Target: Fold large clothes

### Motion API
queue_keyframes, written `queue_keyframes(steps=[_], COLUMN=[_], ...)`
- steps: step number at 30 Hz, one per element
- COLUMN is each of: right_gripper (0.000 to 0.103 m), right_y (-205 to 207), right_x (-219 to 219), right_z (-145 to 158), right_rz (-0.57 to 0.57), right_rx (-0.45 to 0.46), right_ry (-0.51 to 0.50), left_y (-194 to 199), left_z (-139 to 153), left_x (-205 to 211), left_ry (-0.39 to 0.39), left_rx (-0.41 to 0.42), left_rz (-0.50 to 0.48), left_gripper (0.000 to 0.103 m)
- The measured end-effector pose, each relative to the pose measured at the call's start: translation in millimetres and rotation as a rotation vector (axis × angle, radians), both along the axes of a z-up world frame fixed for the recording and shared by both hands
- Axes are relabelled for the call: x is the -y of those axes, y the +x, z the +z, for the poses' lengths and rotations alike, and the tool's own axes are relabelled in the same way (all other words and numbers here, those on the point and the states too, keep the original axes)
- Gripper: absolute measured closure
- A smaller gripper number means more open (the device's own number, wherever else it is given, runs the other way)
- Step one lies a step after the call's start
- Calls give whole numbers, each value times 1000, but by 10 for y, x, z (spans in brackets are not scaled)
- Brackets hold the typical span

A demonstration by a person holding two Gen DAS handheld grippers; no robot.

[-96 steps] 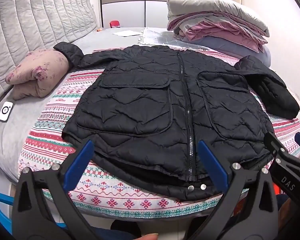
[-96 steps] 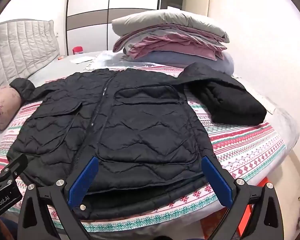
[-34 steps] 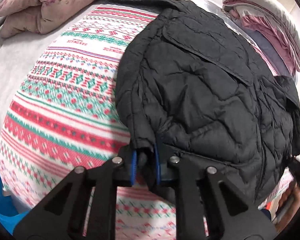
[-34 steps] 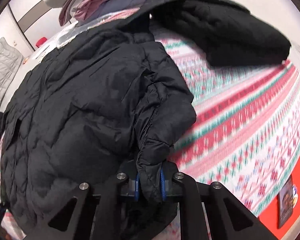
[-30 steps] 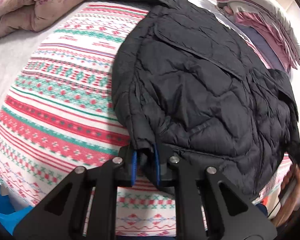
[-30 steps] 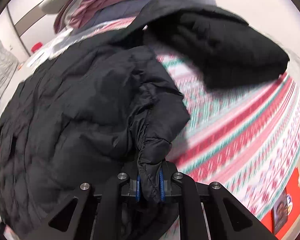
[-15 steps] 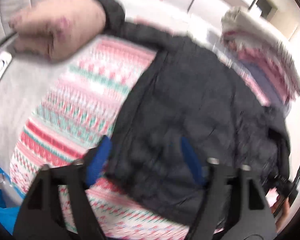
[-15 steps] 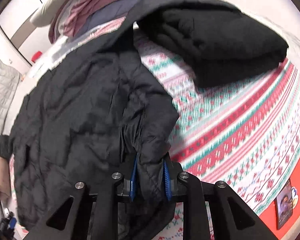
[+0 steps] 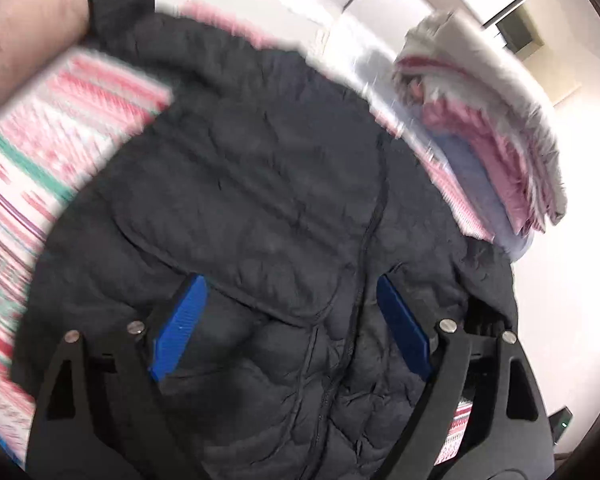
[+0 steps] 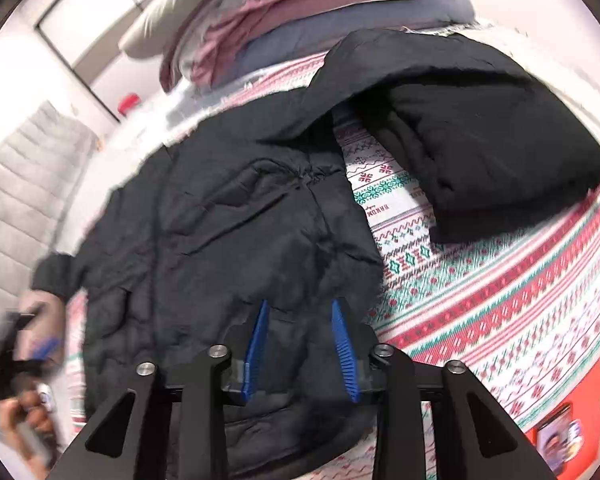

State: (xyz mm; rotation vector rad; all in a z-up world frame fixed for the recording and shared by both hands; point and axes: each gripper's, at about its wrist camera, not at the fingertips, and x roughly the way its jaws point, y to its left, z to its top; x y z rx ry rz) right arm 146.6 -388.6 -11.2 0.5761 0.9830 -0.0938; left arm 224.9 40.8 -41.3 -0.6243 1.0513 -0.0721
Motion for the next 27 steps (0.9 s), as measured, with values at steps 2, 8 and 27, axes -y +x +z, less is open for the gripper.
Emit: queue_keyframes(steps=[2,8,27], right_gripper=[53,34,96], right_y=[79,690,2222], right_x=[59,567,1782], right_z=[11,-187,-214], right_rz=[-19,-199,-440], right_rx=[54,169,132], right_ry=[-1,37,-12], left_y=[37,13,170], left_z=[-200,-226,-439], left_x=[70,53,-102], left_ry=[9,110,126], left_rx=[-34,18,-49], left_rz=[-22,-48,18], left_gripper=[16,16,16])
